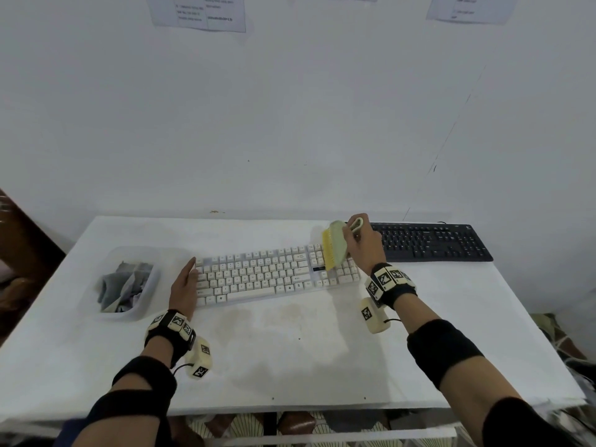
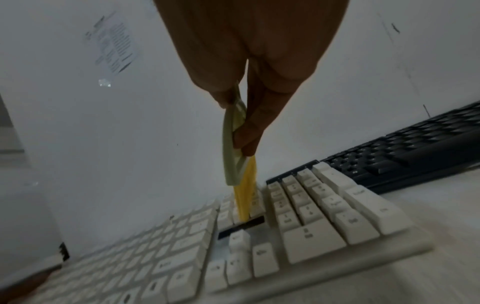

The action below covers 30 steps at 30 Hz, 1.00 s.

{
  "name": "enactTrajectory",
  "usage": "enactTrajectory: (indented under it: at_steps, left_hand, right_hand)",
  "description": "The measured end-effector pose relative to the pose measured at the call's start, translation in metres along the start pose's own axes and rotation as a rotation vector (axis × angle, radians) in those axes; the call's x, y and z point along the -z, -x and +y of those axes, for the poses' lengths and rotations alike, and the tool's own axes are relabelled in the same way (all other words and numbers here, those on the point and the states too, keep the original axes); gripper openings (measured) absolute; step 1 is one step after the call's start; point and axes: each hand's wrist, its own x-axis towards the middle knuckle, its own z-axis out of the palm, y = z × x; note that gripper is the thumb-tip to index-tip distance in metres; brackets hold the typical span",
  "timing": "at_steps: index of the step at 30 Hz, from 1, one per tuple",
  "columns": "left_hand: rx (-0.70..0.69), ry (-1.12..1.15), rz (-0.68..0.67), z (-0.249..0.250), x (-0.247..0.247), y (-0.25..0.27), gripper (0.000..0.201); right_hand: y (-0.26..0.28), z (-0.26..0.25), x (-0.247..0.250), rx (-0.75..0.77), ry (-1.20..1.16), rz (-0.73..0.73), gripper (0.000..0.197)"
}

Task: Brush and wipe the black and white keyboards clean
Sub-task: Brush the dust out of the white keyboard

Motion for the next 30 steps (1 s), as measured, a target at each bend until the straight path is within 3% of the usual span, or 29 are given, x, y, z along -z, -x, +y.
enactTrajectory:
  at_steps: [2,6,11,13,18,30]
  left_hand:
    - [-0.004,0.0,-0.002,0.002,0.0,0.001,0.041]
    - [-0.009,0.003,-0.004,0.001,0.0,0.001,0.042]
    - [-0.004,0.009,-0.003,-0.005,0.0,-0.002,0.04]
    - [-0.005,0.012,0.001,-0.006,0.001,-0.003,0.04]
    - [0.001,0.02,0.004,-0.001,-0.002,0.0,0.041]
    - [0.006,0.032,-0.006,-0.008,-0.001,-0.005,0.04]
  right_hand:
    - [0.002,0.002,-0.005,0.01,0.017,-0.002,0.013]
    - [0.008,0.008,-0.007,0.047,0.063,-0.138,0.008]
    - [0.012,0.005,0.003,0.009,0.052,-0.26,0.015]
    - [0.009,0.003,0.005,-0.007,0.04,-0.245,0.014]
    - [0.004,-0.001,0.0,0.028,-0.003,-0.034,0.01]
    - [0.035,0.006,-0.008,0.052,0.094,-0.222,0.012]
